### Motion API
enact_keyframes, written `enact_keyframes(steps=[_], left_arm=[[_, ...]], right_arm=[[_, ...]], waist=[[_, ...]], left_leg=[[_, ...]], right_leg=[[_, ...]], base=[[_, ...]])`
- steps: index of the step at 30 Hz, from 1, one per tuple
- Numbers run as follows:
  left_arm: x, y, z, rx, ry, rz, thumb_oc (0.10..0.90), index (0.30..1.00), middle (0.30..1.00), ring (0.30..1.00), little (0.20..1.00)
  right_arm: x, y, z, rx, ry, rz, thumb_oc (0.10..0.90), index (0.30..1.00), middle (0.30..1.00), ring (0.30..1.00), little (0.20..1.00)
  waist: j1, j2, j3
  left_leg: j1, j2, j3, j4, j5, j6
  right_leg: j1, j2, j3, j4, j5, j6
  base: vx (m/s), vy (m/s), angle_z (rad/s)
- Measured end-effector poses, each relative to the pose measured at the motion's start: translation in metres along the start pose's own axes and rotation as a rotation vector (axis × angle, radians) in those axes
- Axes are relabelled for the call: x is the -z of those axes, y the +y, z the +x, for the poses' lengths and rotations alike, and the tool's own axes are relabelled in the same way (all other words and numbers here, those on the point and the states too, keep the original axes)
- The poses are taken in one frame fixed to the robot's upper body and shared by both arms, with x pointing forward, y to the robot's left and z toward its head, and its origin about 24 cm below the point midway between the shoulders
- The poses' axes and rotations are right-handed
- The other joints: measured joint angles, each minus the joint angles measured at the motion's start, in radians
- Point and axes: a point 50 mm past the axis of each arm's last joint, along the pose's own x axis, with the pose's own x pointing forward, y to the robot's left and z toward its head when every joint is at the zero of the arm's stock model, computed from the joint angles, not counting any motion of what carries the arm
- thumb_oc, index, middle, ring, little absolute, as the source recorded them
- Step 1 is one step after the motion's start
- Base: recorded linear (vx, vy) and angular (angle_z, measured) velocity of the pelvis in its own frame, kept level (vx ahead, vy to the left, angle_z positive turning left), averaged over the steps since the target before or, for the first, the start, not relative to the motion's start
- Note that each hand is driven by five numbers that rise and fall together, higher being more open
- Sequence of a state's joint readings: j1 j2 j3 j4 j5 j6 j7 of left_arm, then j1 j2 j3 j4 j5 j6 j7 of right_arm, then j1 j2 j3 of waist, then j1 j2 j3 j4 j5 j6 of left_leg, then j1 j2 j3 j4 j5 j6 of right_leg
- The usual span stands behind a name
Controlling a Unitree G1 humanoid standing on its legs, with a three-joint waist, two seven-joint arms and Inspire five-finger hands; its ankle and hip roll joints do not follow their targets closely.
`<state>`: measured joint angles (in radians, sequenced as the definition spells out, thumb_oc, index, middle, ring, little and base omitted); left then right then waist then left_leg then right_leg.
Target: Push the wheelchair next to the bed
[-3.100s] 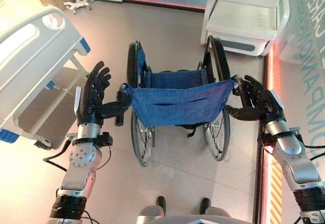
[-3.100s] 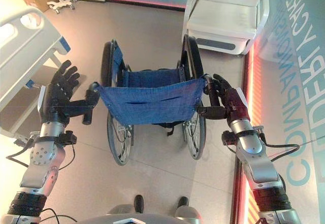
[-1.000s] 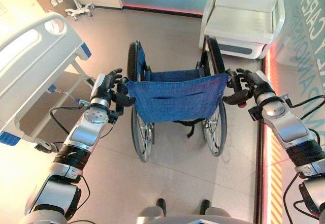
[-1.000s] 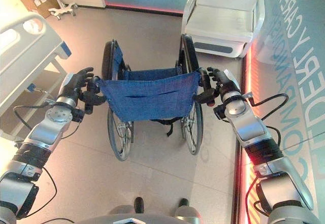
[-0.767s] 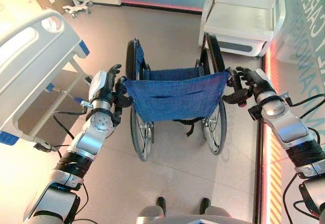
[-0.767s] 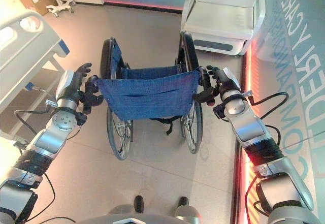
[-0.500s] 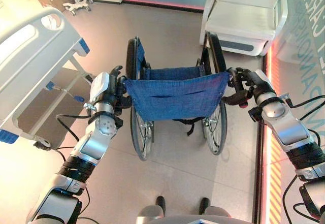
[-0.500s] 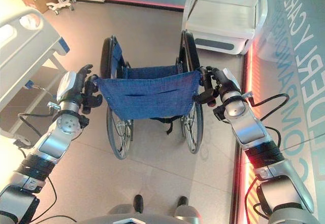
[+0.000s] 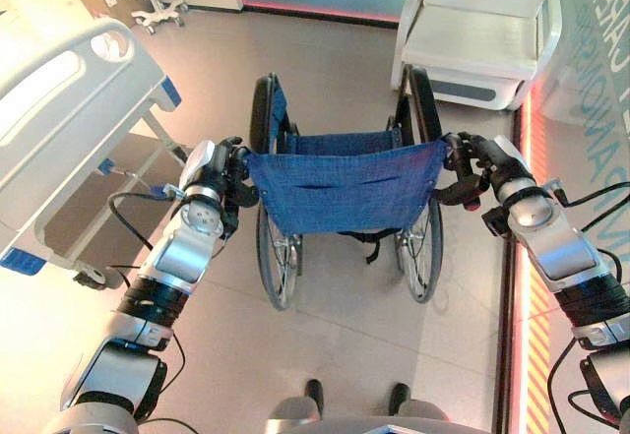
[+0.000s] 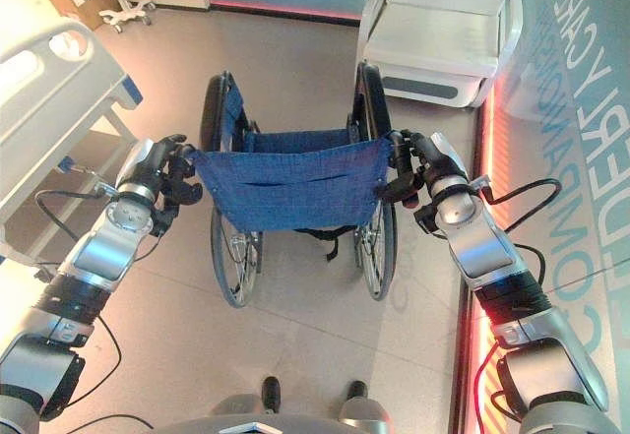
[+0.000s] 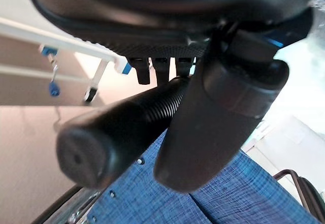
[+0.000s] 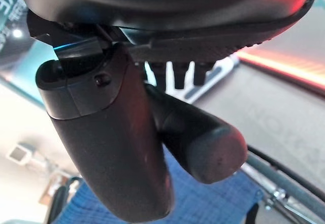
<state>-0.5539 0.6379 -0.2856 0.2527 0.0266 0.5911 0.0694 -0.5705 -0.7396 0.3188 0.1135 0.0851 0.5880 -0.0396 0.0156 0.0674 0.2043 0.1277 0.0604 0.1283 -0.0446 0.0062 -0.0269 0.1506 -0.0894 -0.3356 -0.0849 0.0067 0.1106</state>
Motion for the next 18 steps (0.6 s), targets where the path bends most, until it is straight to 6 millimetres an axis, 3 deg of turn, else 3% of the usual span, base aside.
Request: enact_keyframes(steps=[7,18], left_arm=[[0.008,0.010,0.012,0.136,0.109,-0.162,0.800,0.900,0.900,0.900,0.900],[0.010,0.021,0.024,0.262,0.176,-0.229,0.800,0.900,0.900,0.900,0.900]], right_arm=[[-0.010,-0.003,0.007,-0.028,0.023,-0.044,0.800,0.900,0.900,0.900,0.900],[-0.019,-0.008,0.013,-0.053,0.070,-0.134,0.800,0.900,0.900,0.900,0.900]], waist=[[-0.008,0.024,-0.002],[-0.007,0.043,-0.015]], left_leg=[[0.004,0.001,-0.002,0.004,0.000,0.000],[0.008,0.001,-0.007,0.007,0.000,0.000]], right_leg=[[0.009,0.001,-0.001,0.000,0.000,-0.001],[0.015,0.001,-0.003,0.001,0.000,-0.002]], base=[[0.00,0.003,0.01],[0.00,0.001,0.00]])
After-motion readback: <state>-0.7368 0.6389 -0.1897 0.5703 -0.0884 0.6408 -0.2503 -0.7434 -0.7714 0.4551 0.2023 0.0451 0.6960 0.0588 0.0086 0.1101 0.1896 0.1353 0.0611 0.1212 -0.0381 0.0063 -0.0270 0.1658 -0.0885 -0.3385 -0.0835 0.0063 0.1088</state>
